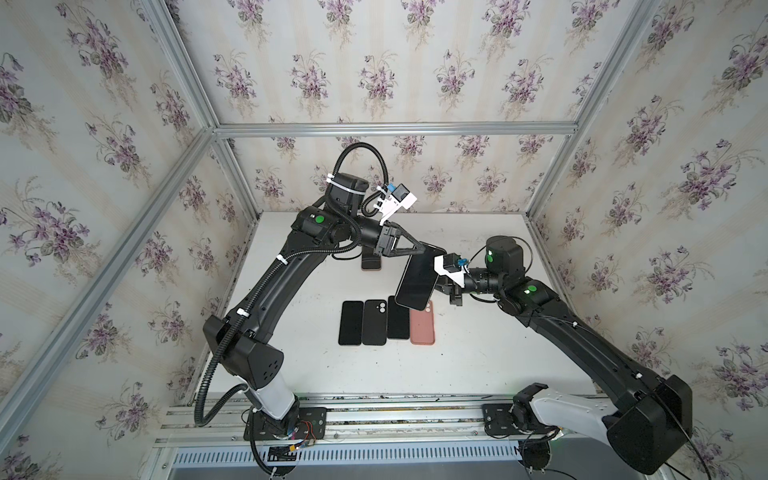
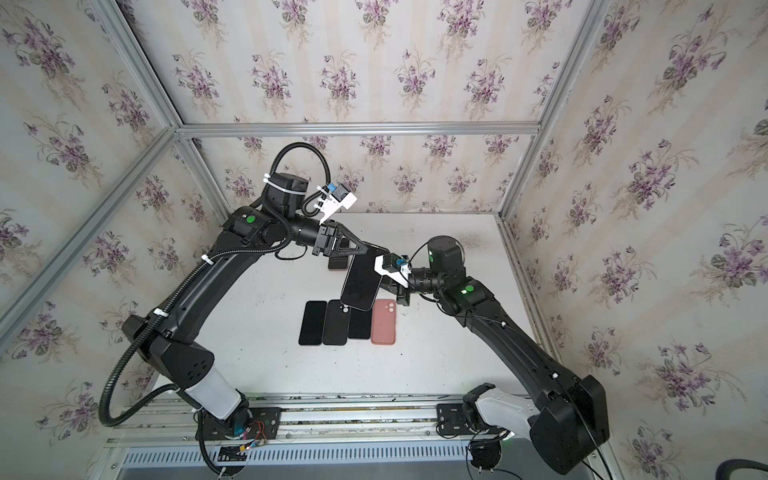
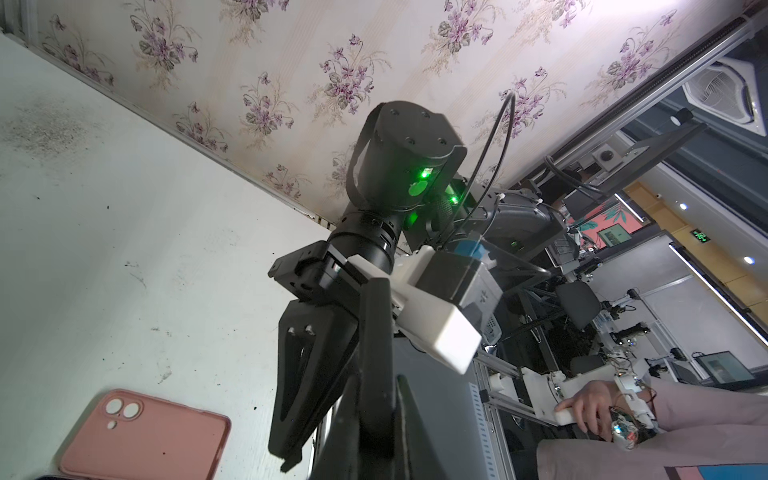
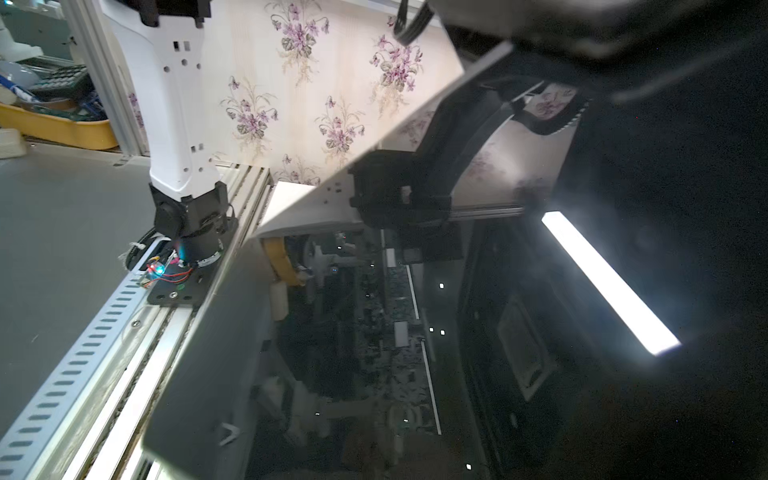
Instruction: Take the phone out of the phone case
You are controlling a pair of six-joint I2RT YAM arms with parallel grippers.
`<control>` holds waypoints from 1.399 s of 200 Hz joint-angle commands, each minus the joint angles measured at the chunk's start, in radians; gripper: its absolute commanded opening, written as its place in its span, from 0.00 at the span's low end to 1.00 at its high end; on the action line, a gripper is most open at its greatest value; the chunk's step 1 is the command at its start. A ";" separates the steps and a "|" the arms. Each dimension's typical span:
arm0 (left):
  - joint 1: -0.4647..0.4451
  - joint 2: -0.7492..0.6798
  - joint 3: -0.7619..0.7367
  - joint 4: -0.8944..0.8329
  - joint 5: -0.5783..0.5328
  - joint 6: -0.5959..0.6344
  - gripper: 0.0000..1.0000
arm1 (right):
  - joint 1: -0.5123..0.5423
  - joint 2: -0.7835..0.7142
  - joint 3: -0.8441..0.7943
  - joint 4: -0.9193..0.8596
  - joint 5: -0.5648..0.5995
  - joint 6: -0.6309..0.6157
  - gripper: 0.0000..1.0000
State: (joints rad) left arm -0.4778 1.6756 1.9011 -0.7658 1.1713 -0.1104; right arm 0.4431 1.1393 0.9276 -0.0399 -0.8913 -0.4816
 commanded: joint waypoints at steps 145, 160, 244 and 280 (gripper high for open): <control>0.057 -0.066 -0.209 0.771 -0.108 -0.919 0.00 | 0.000 -0.311 -0.386 0.727 0.299 1.087 0.70; 0.057 -0.071 -0.222 0.780 -0.107 -0.921 0.00 | 0.000 -0.273 -0.376 0.781 0.285 1.115 0.69; 0.061 -0.081 -0.268 0.841 -0.120 -0.949 0.00 | 0.026 -0.219 -0.360 0.801 0.258 1.124 0.69; 0.062 -0.056 -0.249 0.877 -0.121 -0.972 0.00 | 0.067 -0.210 -0.360 0.797 0.258 1.114 0.72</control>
State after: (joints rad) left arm -0.4168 1.6104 1.6398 0.0315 1.0504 -1.0534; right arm 0.4927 0.9253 0.5488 0.6926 -0.6247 0.6315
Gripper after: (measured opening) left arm 0.129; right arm 0.707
